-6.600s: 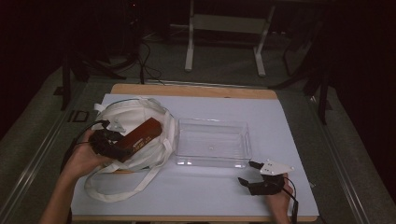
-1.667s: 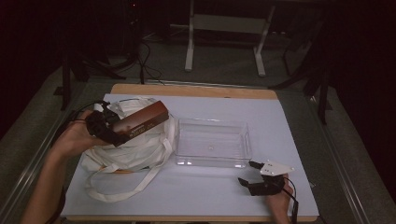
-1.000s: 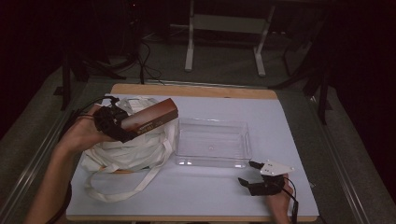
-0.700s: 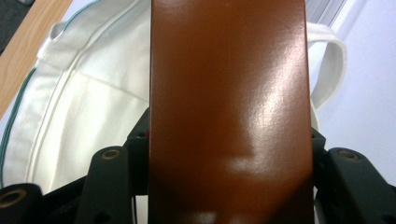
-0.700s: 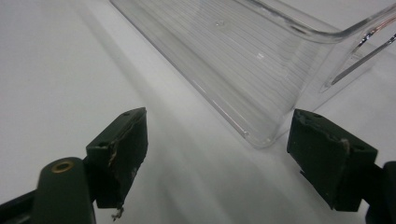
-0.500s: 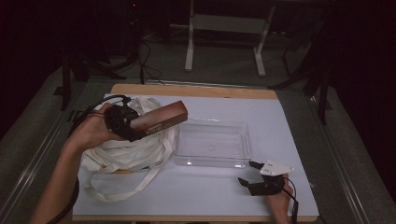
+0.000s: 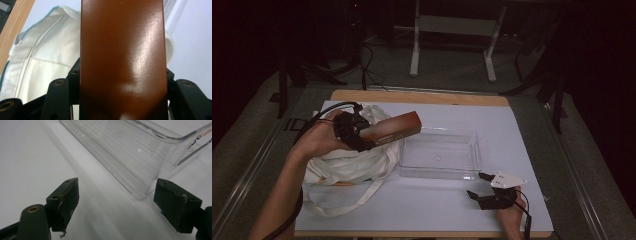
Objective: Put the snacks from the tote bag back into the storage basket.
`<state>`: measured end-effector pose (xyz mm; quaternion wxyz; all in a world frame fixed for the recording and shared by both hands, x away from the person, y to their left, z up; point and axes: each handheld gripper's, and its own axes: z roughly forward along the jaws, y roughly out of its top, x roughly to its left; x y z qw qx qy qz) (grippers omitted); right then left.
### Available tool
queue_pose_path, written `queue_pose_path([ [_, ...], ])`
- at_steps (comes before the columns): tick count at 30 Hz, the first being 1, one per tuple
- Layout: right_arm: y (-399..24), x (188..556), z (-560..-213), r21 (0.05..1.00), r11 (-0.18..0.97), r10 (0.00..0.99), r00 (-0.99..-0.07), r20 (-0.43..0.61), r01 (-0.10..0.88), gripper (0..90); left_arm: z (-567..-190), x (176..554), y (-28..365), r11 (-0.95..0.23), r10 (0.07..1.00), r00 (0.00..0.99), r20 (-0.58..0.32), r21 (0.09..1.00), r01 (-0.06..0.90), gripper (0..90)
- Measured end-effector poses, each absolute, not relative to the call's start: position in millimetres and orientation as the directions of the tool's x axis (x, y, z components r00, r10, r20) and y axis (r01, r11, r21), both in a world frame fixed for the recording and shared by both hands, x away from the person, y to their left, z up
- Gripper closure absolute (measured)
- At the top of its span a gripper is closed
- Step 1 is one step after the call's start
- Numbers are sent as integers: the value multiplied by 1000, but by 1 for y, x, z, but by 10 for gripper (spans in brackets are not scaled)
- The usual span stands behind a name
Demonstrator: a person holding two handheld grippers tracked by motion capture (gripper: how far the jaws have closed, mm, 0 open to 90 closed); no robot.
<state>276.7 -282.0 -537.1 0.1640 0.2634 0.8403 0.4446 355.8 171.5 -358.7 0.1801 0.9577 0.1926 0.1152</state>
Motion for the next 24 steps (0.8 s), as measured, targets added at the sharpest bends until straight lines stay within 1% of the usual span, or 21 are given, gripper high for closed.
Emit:
queue_pose_path([
  [24,-282,277,-537,835,463,589,-808,-39,297,204,-359,357,148,-900,291,942,170,382,209,439],
])
